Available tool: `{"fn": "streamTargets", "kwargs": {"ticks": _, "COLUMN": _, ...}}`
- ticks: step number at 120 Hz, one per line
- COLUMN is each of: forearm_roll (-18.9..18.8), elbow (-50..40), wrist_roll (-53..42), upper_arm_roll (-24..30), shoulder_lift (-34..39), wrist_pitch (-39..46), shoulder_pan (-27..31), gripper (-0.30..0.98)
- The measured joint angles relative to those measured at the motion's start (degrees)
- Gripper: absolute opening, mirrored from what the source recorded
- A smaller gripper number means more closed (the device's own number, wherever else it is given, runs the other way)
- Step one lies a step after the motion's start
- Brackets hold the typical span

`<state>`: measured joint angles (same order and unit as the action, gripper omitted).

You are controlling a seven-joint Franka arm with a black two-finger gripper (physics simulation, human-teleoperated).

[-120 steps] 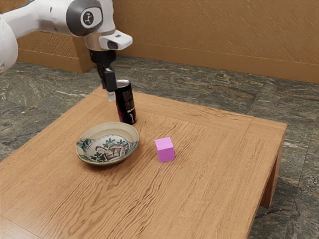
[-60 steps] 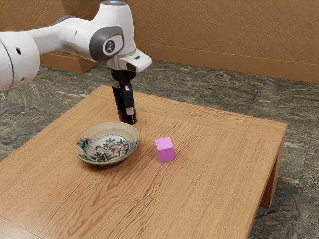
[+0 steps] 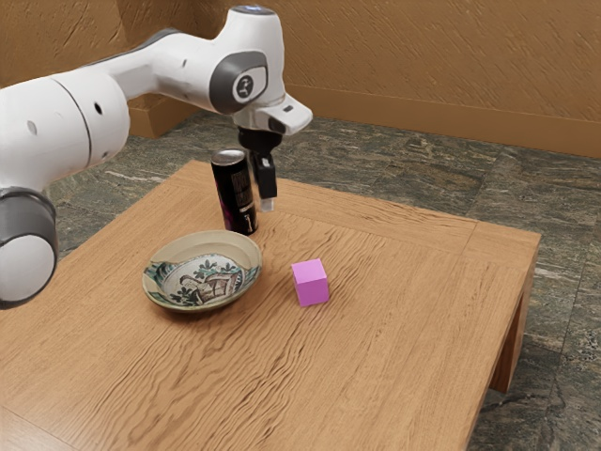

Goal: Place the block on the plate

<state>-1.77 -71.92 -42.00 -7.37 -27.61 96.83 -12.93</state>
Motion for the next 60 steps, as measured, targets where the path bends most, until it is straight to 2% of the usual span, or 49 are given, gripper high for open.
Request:
{"fn": "streamTargets", "kwargs": {"ticks": 36, "forearm_roll": 1.9, "elbow": 5.9, "wrist_roll": 0.0, "upper_arm_roll": 0.0, "shoulder_lift": -6.8, "wrist_pitch": -0.5, "shoulder_pan": -0.7, "gripper": 0.69}}
{"fn": "streamTargets", "kwargs": {"ticks": 60, "forearm_roll": 2.6, "elbow": 4.8, "wrist_roll": 0.4, "upper_arm_roll": 0.1, "shoulder_lift": -8.2, "wrist_pitch": 0.6, "shoulder_pan": -1.0, "gripper": 0.69}}
